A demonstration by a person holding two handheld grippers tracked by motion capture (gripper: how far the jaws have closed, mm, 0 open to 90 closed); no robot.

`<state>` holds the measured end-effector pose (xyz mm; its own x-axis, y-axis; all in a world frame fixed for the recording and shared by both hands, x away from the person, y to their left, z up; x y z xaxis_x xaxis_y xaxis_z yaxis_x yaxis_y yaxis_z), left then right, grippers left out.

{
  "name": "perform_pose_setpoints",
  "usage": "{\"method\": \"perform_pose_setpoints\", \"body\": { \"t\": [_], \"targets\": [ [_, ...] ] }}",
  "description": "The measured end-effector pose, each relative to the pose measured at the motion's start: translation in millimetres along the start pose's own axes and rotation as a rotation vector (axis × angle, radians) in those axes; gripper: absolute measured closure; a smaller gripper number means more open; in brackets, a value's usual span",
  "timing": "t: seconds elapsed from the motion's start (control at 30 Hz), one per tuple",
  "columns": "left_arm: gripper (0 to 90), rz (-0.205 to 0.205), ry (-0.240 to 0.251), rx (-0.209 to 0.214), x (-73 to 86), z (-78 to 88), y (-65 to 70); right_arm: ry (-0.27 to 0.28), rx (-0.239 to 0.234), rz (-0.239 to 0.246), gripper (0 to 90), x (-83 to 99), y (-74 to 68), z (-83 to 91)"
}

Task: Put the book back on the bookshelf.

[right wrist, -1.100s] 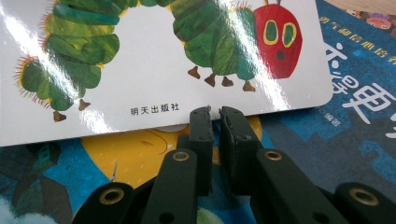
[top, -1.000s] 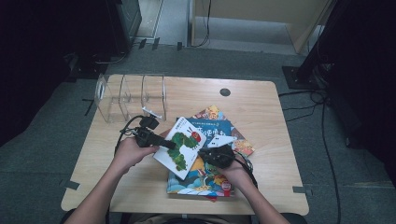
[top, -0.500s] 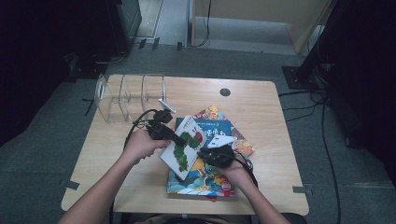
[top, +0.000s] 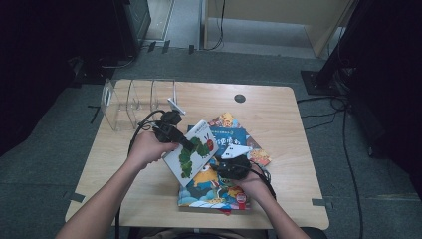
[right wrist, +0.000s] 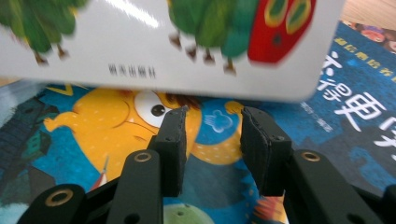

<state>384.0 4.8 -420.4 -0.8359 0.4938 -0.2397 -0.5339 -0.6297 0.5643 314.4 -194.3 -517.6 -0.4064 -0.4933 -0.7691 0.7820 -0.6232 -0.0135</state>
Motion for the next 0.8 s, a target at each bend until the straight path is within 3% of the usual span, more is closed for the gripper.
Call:
{"method": "perform_pose_setpoints", "body": {
  "t": [0.47, 0.53, 0.8],
  "targets": [
    [77.2, 0.029, 0.054, -0.148, 2.3, 41.6, -13.5, -0.004, 0.056, -0.004, 41.9, 2.6, 13.5, 2.2],
    [77.2, 0.014, 0.053, -0.166, 3.4, 44.6, -15.5, 0.002, 0.065, -0.009, 41.0, 3.0, 17.1, 2.1],
    [77.2, 0.064, 0.059, -0.243, 7.7, 57.3, -26.8, 0.004, 0.071, -0.006, 38.2, 0.9, 25.0, -0.8]
  ]
}}
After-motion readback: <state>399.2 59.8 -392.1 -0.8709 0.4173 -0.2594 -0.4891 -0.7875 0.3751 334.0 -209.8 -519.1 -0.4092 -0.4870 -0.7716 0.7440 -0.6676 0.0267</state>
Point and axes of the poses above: each handheld gripper's, and its own axes: z roughly backward along the jaws, x roughly out of its underside, y roughly to its right, the point moved 4 cm from there along -z, roughly forward along the jaws, and after that the axes turned 2 degrees about x, right-handed, at the moved point
